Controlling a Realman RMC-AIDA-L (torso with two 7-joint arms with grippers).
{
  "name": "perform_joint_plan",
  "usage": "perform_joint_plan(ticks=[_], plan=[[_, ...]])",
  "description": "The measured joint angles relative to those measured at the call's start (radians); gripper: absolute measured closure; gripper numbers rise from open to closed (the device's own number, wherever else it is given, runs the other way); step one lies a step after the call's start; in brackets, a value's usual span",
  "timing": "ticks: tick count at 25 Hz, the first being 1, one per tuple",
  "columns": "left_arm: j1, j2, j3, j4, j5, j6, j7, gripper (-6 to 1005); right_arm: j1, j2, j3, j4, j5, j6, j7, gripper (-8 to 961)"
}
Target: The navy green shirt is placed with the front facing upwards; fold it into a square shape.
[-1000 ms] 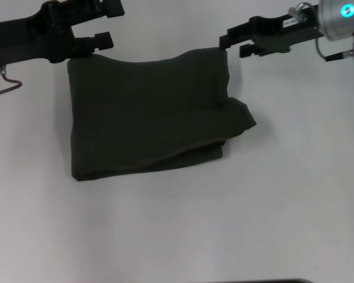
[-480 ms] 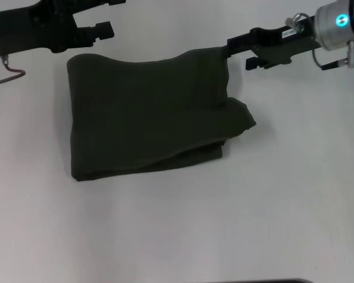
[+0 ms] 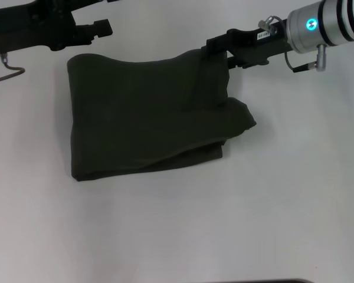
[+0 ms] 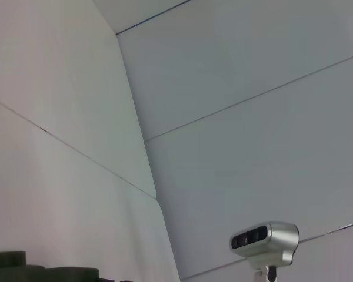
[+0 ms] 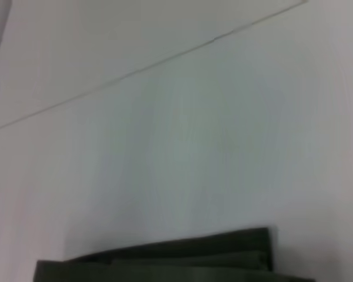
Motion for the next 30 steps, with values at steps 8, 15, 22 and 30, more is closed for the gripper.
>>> perform_joint_plan(ticks=[8, 15, 22, 30], plan=[[0.001, 0.000, 0.006, -0.001, 0.000, 0.009, 0.002, 50, -0.018, 0.002, 0.014, -0.013, 0.053, -0.004, -0.026, 332], [0.002, 0.000, 0.007, -0.001, 0.000, 0.009, 0.002, 50, -0.012, 0.004, 0.012, -0.015, 0.051, -0.012, -0.027, 634], [0.003, 0.000, 0.007, -0.001, 0.000, 0.009, 0.003, 49, -0.012, 0.004, 0.017, -0.035, 0.064, -0.018, -0.028, 883], [0.001, -0.001, 0.004, -0.001, 0.000, 0.009, 0.003, 49, -0.004, 0.005, 0.012, -0.057, 0.140, -0.003, -0.100, 919]])
